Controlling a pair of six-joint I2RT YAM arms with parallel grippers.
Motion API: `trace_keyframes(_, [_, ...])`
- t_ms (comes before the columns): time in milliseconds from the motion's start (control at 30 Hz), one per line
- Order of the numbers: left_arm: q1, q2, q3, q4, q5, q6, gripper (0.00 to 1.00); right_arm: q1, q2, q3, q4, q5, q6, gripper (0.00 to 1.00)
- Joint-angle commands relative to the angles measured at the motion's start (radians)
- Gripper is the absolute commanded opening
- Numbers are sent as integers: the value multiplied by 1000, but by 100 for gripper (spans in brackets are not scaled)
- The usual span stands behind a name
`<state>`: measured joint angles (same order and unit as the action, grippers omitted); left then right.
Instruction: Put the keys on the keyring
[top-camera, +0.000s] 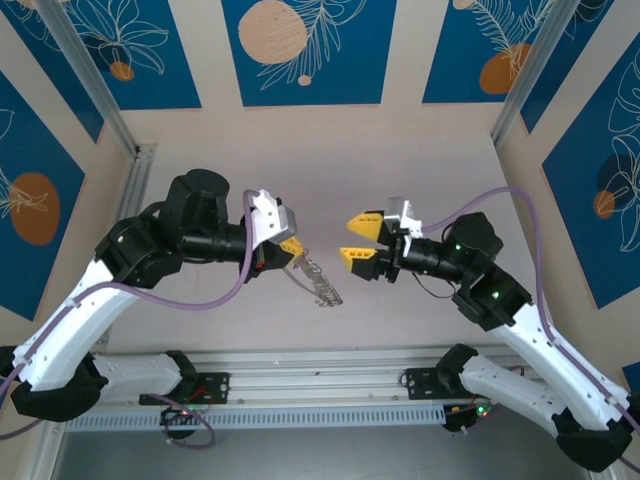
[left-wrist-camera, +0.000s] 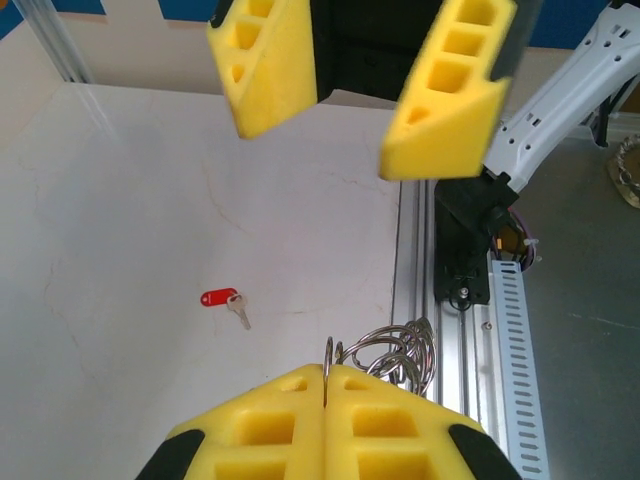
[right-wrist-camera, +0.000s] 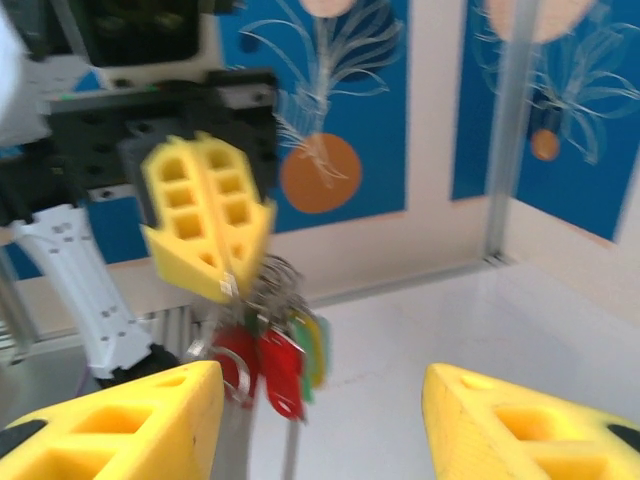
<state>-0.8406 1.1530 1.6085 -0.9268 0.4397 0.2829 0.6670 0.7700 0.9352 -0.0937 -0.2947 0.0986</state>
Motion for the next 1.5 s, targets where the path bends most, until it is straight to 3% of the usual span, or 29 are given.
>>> trace_keyframes(0, [4,-16,-14,52,-9,18,0,-65,40,-15,-186,157,75,55])
trace_keyframes(133, [8,-17,-42,68,-31,16,0,-191,188,21,-392,241,179,53])
trace_keyframes(267, [17,-9,-58,66,-62,13,0,-252,330,1,-419,253,189,49])
trace_keyframes(567, [32,-15,-162,121,-102,10,0,-283,537,-67,-338,309,224,48])
trace_keyframes(867, [111,-63,-280,216,-11,-19,0,-283,770,-42,-268,377,230,51])
trace_keyframes(1133, [133,-92,-336,258,17,-46,0,-271,873,-14,-265,385,242,50])
trace_keyframes(1300, [136,-101,-346,271,31,-56,0,-266,896,-4,-278,396,247,47])
trace_keyframes(1467, [139,-110,-365,286,37,-71,0,-261,930,22,-301,396,245,36])
